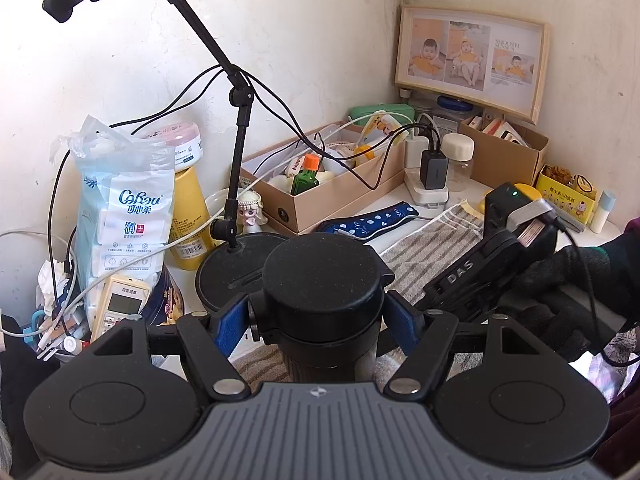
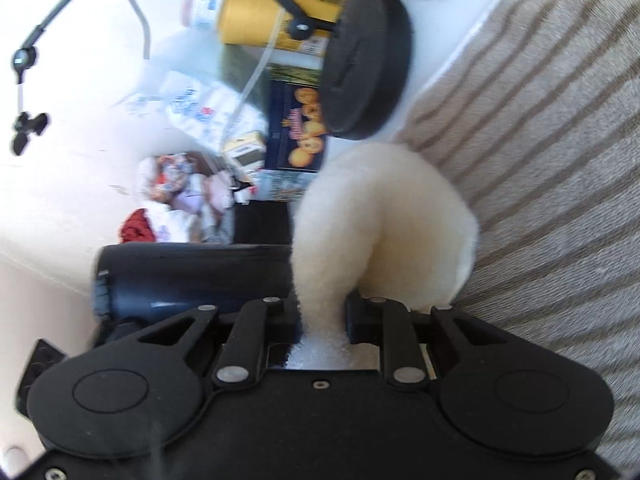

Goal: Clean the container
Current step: 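Wipe the bottle lid again with the cloth in the right gripper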

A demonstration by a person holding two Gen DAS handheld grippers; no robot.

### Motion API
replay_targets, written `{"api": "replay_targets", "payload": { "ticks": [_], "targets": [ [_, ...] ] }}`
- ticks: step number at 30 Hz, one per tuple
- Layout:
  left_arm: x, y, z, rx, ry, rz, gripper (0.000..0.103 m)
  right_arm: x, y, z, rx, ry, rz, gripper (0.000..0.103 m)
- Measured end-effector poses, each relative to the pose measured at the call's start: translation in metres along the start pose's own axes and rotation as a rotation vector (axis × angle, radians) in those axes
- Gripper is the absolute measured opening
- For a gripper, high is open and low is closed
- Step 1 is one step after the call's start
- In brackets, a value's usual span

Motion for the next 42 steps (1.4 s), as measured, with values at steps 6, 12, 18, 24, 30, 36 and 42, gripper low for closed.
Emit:
{"api": "replay_targets", "payload": {
  "ticks": [6, 12, 18, 24, 30, 36, 42],
  "targets": [
    [0.000, -0.001, -0.004, 0.000, -0.004, 0.002, 0.072, -0.013, -0.001, -0.029, -0.048, 0.088, 0.030, 0.018],
    [0.000, -0.001, -0.005, 0.003, -0.006, 0.002, 0.072, -0.023, 0.001, -0.046, -0.028, 0.183, 0.070, 0.018],
    [-0.001, -0.002, -0.004, 0.001, -0.004, 0.005, 0.072, -0.030, 0.006, -0.063, -0.026, 0.246, 0.096, 0.018],
    [0.000, -0.003, -0.007, 0.006, -0.008, 0.007, 0.072, -0.036, 0.011, -0.077, -0.056, 0.273, 0.117, 0.018],
    [0.000, -0.003, -0.007, 0.008, -0.008, 0.007, 0.072, -0.044, 0.016, -0.089, -0.087, 0.321, 0.147, 0.018],
    [0.000, -0.003, -0.006, 0.012, -0.008, 0.006, 0.072, -0.036, 0.022, -0.114, -0.170, 0.290, 0.111, 0.017],
    [-0.002, -0.004, -0.007, 0.007, -0.009, 0.009, 0.072, -0.031, 0.029, -0.104, -0.154, 0.206, 0.115, 0.017]
  ]
}}
Point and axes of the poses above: each gripper's, at about its wrist camera, not at the fingertips, and x roughly the way its jaws point, z to its right, y to its top, the point moved 2 cm from there along x, roughly the way its jaws point, and after that the axes turned 7 degrees about -x, right-handed, at the moved point
